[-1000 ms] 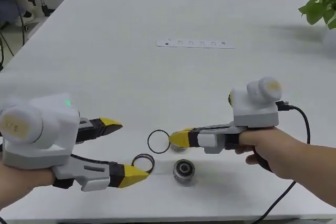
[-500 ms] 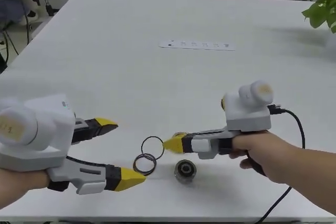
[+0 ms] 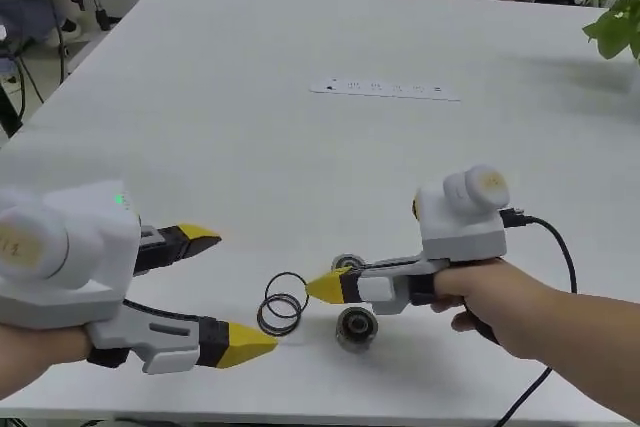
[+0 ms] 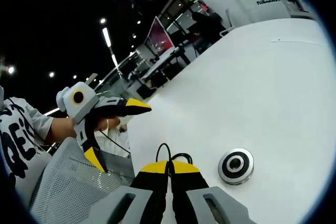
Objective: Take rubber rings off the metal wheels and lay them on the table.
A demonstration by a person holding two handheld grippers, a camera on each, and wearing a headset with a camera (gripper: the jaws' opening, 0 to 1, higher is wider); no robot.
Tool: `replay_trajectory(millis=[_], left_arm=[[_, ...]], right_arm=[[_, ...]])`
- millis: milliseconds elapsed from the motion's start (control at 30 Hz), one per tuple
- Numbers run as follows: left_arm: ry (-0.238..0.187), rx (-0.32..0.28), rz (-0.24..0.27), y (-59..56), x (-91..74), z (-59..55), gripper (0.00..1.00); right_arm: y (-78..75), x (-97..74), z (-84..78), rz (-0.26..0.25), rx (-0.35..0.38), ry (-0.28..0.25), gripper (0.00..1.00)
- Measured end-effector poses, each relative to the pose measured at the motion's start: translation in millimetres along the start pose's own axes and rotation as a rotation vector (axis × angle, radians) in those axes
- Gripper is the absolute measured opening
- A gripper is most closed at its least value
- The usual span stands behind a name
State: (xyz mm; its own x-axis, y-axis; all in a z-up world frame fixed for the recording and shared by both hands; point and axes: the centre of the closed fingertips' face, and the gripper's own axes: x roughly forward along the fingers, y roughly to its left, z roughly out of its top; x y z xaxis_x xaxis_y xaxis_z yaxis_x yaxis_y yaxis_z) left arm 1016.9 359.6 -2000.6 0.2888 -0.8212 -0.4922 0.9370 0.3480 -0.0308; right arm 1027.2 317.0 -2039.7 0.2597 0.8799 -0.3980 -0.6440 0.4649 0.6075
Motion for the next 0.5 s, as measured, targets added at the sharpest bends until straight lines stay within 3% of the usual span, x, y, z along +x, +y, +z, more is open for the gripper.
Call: replay_trajectory(millis=[500], left_arm=[[0.015, 0.0, -0.002, -1.3, -0.1, -4.4, 0.77]], right_arm=[[-4.7, 6.4, -9.0, -0.014, 0.003, 0.025, 0.0]])
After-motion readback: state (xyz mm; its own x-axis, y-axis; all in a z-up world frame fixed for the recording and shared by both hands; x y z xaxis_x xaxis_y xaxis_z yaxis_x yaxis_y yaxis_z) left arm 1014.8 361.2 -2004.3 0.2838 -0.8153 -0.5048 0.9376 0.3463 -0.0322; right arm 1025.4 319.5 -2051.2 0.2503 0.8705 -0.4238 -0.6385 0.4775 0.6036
